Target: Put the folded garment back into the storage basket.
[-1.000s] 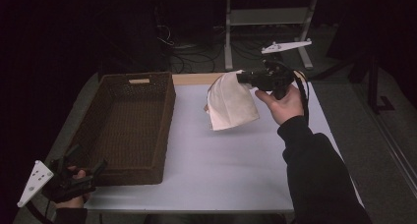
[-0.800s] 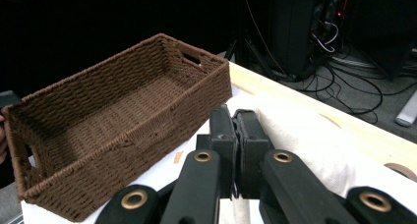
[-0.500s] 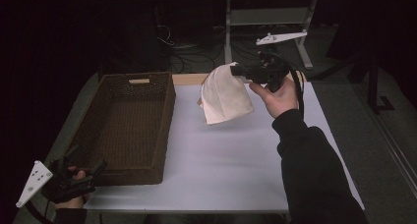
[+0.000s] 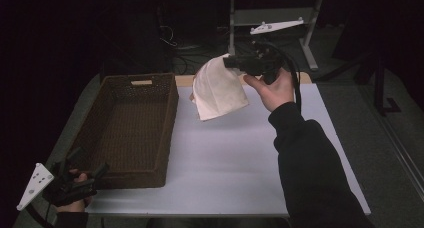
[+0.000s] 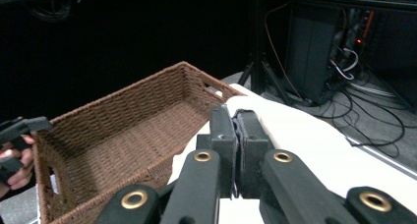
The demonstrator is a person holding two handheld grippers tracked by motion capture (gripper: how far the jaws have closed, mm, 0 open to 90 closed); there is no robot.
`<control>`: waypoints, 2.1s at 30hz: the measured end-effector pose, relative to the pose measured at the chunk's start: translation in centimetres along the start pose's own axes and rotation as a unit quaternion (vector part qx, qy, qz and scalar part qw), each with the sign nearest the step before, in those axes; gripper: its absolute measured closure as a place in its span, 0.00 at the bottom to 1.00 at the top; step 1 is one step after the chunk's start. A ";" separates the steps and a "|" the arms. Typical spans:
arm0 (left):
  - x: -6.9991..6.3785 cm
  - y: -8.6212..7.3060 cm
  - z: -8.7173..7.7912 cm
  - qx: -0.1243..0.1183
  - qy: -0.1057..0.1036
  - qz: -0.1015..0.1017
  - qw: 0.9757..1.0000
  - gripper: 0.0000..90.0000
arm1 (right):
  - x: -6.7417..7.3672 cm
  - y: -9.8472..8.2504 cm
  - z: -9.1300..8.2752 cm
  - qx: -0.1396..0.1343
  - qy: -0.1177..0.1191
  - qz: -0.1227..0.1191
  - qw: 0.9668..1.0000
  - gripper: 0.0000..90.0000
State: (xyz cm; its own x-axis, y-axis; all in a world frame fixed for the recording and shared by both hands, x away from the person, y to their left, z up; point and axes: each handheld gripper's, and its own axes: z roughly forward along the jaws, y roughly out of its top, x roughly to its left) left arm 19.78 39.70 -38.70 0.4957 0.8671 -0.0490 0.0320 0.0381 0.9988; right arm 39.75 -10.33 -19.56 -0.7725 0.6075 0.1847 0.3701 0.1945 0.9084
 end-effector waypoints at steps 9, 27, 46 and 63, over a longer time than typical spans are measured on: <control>0.0 0.0 0.0 -0.001 0.001 -0.003 1.000 0.00 | 1.0 0.9 1.4 -0.009 0.027 -0.010 1.000 0.96; 0.0 0.0 0.1 -0.001 -0.002 -0.004 1.000 0.00 | 2.2 2.2 3.6 -0.019 0.047 -0.010 0.999 0.96; 0.1 -0.1 0.2 -0.003 0.000 -0.005 1.000 0.00 | 2.5 3.2 5.5 -0.038 0.064 -0.002 0.997 0.96; 0.2 -0.1 0.1 -0.006 -0.002 -0.009 1.000 0.00 | 3.9 4.9 7.7 -0.041 0.080 -0.011 0.996 0.96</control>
State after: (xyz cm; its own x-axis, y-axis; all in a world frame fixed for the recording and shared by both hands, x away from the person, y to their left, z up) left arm 19.99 39.79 -38.77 0.4994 0.8639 -0.0662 0.0303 0.0590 0.9978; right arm 42.57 -1.10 -17.27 -0.8551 0.4718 0.2149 0.3130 0.1392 0.9395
